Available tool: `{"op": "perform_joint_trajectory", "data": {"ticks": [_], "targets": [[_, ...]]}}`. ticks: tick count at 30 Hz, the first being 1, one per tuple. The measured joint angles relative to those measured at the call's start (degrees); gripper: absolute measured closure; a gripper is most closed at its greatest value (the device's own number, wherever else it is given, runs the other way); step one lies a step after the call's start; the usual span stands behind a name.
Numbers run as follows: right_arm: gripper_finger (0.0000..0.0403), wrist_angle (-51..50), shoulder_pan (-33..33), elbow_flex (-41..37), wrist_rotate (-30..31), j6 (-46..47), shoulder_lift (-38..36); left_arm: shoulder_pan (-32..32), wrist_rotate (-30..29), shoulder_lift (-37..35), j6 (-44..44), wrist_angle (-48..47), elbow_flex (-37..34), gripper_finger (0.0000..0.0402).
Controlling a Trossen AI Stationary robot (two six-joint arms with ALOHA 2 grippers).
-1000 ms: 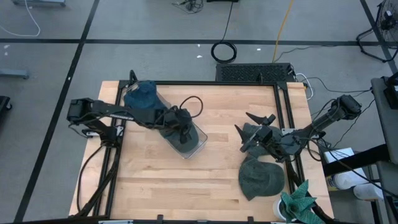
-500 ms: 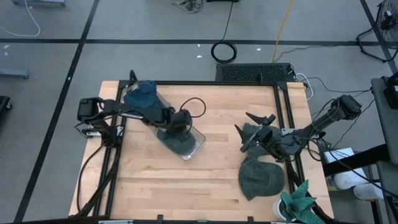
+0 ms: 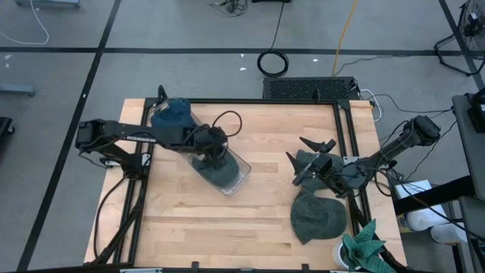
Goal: Pick & Place hat
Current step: Put the top black cap into the bottom transparent bin
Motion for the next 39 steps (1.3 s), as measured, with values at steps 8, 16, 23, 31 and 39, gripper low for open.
{"op": "perform_joint_trajectory", "data": {"ticks": [8, 16, 23, 31, 39], "targets": [[0.0101, -0.1, 0.0, 0.0, 0.0, 0.0, 0.0, -1.2, 5.1, -0.8, 0.0, -6.6, -0.2, 0.0389], [0.0101, 0.0, 0.0, 0.0, 0.0, 0.1, 0.0, -2.1, 5.1, -0.7, -0.1, -2.4, -1.9, 0.0395], [0.0101, -0.1, 0.0, 0.0, 0.0, 0.1, 0.0, -2.0, 6.2, 2.8, -0.4, 0.4, -3.1, 0.0397], [0.0101, 0.0, 0.0, 0.0, 0.0, 0.1, 0.0, -1.3, 7.1, 10.4, -0.7, 2.0, -3.1, 0.0395], [0.0101, 0.0, 0.0, 0.0, 0.0, 0.1, 0.0, 0.3, 7.6, 10.4, -1.9, 1.8, -3.1, 0.0375]]}}
